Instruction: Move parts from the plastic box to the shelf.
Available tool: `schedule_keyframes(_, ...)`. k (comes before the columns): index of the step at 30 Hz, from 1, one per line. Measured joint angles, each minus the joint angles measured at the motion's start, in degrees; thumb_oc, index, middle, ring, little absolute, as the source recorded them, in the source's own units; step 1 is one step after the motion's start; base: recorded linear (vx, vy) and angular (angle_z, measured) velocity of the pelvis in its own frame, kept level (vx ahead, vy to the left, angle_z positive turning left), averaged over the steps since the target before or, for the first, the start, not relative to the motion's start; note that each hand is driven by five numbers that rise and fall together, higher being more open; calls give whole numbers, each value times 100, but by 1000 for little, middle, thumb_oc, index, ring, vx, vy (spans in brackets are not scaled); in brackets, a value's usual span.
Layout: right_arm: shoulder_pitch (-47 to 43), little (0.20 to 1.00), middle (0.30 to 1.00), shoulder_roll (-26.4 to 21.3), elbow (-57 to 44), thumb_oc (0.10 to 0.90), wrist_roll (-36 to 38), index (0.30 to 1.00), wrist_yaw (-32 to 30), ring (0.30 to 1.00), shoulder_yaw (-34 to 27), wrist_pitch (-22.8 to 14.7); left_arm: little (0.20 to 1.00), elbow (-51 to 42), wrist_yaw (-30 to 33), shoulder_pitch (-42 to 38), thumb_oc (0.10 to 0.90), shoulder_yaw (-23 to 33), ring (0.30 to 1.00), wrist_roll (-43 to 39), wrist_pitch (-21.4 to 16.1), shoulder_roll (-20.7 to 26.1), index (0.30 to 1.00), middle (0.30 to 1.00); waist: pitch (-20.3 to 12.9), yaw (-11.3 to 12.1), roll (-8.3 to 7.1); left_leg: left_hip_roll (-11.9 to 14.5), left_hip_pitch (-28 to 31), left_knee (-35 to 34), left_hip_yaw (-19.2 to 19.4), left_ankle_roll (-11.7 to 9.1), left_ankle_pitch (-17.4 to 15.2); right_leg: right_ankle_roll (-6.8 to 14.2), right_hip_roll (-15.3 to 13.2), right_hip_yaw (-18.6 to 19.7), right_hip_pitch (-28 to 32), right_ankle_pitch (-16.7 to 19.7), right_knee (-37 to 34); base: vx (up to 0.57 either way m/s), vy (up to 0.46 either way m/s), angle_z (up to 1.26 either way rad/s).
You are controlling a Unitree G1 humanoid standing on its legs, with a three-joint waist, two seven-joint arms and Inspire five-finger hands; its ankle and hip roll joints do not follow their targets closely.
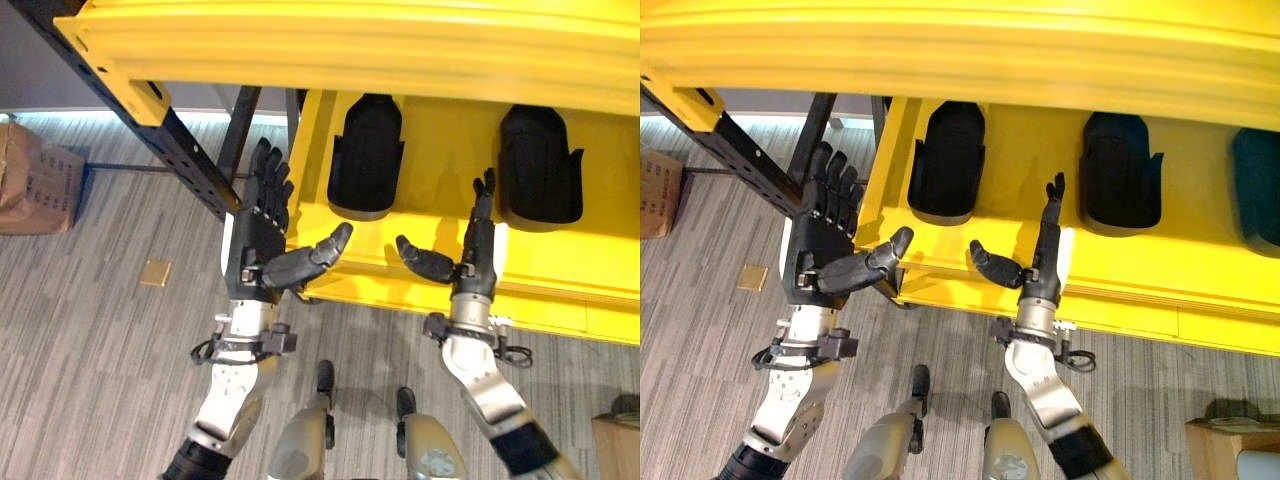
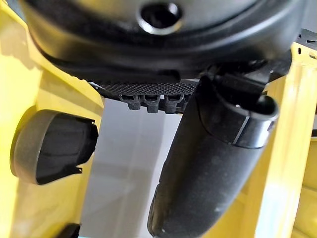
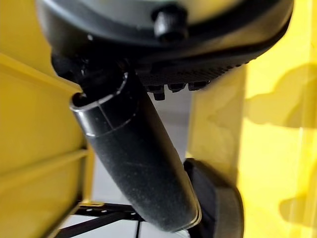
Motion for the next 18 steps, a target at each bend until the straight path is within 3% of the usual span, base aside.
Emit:
schedule_keyframes(1, 186, 1000, 1000, -48, -88, 900, 15, 1000, 304, 1000, -80, -41, 1000, -14, -68, 71, 900, 34, 1000, -2, -3, -1, 1000, 1000, -48, -65, -59, -2, 64, -44, 5, 1, 1, 12, 1, 15, 81, 28, -90, -82, 59, -15)
schedule_keyframes(2, 655, 1000, 1000, -156, -232, 900, 15, 1000, 788, 1000, -144, -208, 1000, -64, -252, 338, 900, 156, 1000, -12, -9, 12, 1000, 1000, -333, -102, -175, 9, 107, -175, 92, 4, -4, 15, 5, 93, 69, 57, -197, -72, 48, -21)
schedule_keyframes(5, 893, 1000, 1000, -332, -220, 900, 59, 1000, 1191, 1000, -156, -309, 1000, -63, -424, 433, 900, 234, 1000, -233, -21, 62, 1000, 1000, -534, -194, -323, 7, 174, -190, 128, 14, -8, 35, 1, 132, 222, 162, -433, -115, 77, -10)
schedule_keyframes(13, 1347, 1000, 1000, -450, -215, 900, 1241, 1000, 1825, 1000, -551, -521, 1000, -41, -1883, 505, 900, -13, 1000, -1139, -23, 362, 1000, 1000, -854, -312, -431, 6, 295, -274, 387, 61, -49, 93, -36, 303, 368, 429, -830, -96, 93, -15)
schedule_keyframes(16, 1587, 1000, 1000, -455, -128, 900, 1840, 1000, 1842, 1000, -790, -519, 1000, -20, -2517, 689, 900, -124, 1000, -1376, 9, 571, 1000, 1000, -934, -546, -530, -5, 339, -277, 563, 91, -73, 143, -65, 458, 408, 541, -982, -79, 51, -28)
schedule_keyframes(18, 1624, 1000, 1000, -458, -128, 900, 1978, 1000, 1917, 1000, -830, -519, 1000, -11, -2679, 766, 900, -143, 1000, -1416, 13, 644, 1000, 1000, -950, -582, -534, 55, 372, -304, 755, 85, -173, 171, -76, 508, 338, 574, -996, -19, 10, -46)
